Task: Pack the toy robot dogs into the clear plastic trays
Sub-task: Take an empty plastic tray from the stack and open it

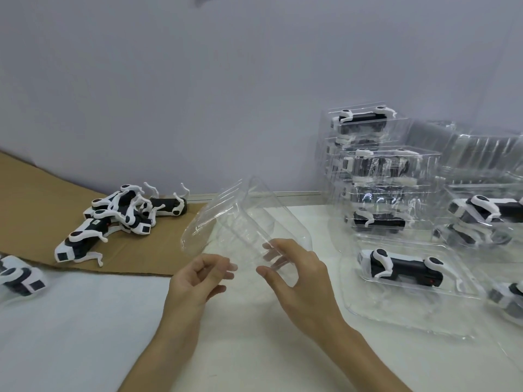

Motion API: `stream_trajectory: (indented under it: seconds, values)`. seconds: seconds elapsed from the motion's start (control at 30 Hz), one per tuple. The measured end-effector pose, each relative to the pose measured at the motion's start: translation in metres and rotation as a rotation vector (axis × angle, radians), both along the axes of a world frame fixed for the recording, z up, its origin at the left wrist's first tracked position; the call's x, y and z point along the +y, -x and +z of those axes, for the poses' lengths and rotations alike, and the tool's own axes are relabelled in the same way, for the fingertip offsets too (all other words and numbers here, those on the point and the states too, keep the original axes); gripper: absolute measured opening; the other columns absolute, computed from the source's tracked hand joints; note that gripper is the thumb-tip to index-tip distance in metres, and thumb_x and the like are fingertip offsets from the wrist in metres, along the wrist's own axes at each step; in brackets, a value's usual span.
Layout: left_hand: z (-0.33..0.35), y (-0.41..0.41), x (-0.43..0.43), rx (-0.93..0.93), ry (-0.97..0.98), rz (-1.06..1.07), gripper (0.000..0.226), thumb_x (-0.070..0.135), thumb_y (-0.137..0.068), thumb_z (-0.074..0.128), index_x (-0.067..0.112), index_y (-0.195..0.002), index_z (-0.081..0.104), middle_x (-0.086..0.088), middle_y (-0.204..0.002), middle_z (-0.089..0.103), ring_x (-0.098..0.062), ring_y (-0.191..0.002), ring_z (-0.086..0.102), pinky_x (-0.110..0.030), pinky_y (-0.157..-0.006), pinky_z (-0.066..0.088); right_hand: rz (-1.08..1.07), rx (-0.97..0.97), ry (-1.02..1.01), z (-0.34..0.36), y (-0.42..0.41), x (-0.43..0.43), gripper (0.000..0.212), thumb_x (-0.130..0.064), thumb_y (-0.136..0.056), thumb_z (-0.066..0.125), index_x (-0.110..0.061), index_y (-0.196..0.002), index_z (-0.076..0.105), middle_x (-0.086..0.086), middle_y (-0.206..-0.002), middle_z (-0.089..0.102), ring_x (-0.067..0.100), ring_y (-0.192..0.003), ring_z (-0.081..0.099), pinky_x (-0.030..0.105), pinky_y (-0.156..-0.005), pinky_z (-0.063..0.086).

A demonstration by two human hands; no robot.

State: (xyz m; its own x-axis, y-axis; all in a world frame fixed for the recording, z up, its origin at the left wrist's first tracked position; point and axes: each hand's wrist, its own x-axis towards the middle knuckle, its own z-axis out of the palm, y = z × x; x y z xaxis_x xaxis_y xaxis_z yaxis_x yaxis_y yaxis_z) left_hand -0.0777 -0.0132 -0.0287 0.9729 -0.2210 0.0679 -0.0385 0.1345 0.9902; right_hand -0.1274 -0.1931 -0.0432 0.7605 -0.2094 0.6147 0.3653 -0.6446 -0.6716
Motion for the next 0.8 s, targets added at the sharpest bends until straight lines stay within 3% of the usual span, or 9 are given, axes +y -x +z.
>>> stream_trajectory:
  seconds: [0.1,0.17,0.23,0.37,0.47,0.57,0.67,0.8]
  values:
    - [-0.002,-0.005,0.002,0.071,0.092,0.003,0.019,0.025,-0.083,0.065,0.011,-0.095,0.068,-0.004,-0.094,0.075,-0.014,-0.083,0.072,-0.033,-0.077,0.049,0.020,-0.041,-0.092,0.003,0.001,-0.002,0.024,-0.040,-0.088,0.067,-0.040,-0.110,0.058,-0.021,-0.097,0.068,0.007,-0.088,0.068,0.038,-0.088,0.051]
    - [-0.004,-0.011,0.005,0.134,0.158,0.034,0.009,0.014,-0.094,0.058,0.011,-0.099,0.065,-0.002,-0.092,0.075,-0.015,-0.083,0.072,-0.034,-0.078,0.049,0.016,-0.070,-0.120,0.004,0.001,-0.004,0.021,-0.037,-0.088,0.067,-0.037,-0.108,0.060,-0.019,-0.092,0.069,0.009,-0.087,0.069,0.043,-0.087,0.052]
    - [-0.007,-0.017,0.010,0.223,0.239,0.079,0.013,0.008,-0.102,0.050,0.013,-0.102,0.062,0.001,-0.086,0.074,-0.018,-0.084,0.071,-0.033,-0.077,0.048,0.002,-0.078,-0.133,0.006,0.001,-0.006,0.020,-0.034,-0.088,0.067,-0.036,-0.106,0.060,-0.019,-0.091,0.069,0.009,-0.086,0.069,0.040,-0.088,0.051]
    - [-0.009,-0.024,0.019,0.406,0.381,0.159,0.020,0.005,-0.102,0.043,0.017,-0.092,0.056,0.003,-0.072,0.066,-0.018,-0.078,0.060,-0.030,-0.071,0.042,0.004,0.023,-0.101,0.005,0.001,-0.008,0.026,-0.031,-0.089,0.069,-0.042,-0.109,0.057,-0.019,-0.094,0.068,0.006,-0.088,0.066,0.015,-0.085,0.044]
    - [-0.010,-0.025,0.024,0.485,0.456,0.228,0.018,0.003,-0.096,0.042,0.015,-0.087,0.052,0.000,-0.068,0.057,-0.017,-0.067,0.051,-0.028,-0.065,0.038,-0.015,0.073,-0.028,0.004,0.002,-0.005,0.029,-0.030,-0.092,0.069,-0.045,-0.113,0.055,-0.020,-0.097,0.066,0.005,-0.090,0.065,0.023,-0.093,0.039]
    - [-0.009,-0.026,0.028,0.513,0.494,0.338,0.020,0.005,-0.092,0.035,0.017,-0.079,0.045,0.002,-0.059,0.042,-0.013,-0.050,0.036,-0.022,-0.045,0.032,-0.055,0.020,-0.071,0.010,0.004,-0.005,0.029,-0.035,-0.091,0.065,-0.046,-0.115,0.054,-0.021,-0.096,0.066,0.006,-0.091,0.064,0.034,-0.096,0.042]
    - [-0.009,-0.026,0.033,0.553,0.519,0.365,0.029,0.011,-0.095,0.029,0.022,-0.070,0.037,0.008,-0.044,0.032,-0.009,-0.031,0.026,-0.016,-0.032,0.019,-0.098,-0.016,-0.151,0.016,0.004,-0.009,0.028,-0.037,-0.091,0.060,-0.043,-0.119,0.055,-0.022,-0.096,0.064,0.006,-0.090,0.063,0.032,-0.090,0.044]
    - [-0.005,-0.025,0.034,0.543,0.455,0.384,0.029,0.007,-0.089,0.034,0.024,-0.066,0.039,0.011,-0.042,0.026,-0.007,-0.029,0.017,-0.017,-0.033,0.013,-0.143,0.046,-0.086,0.012,0.002,-0.011,0.034,-0.024,-0.096,0.058,-0.032,-0.129,0.056,-0.022,-0.097,0.062,0.004,-0.091,0.061,0.027,-0.095,0.037]
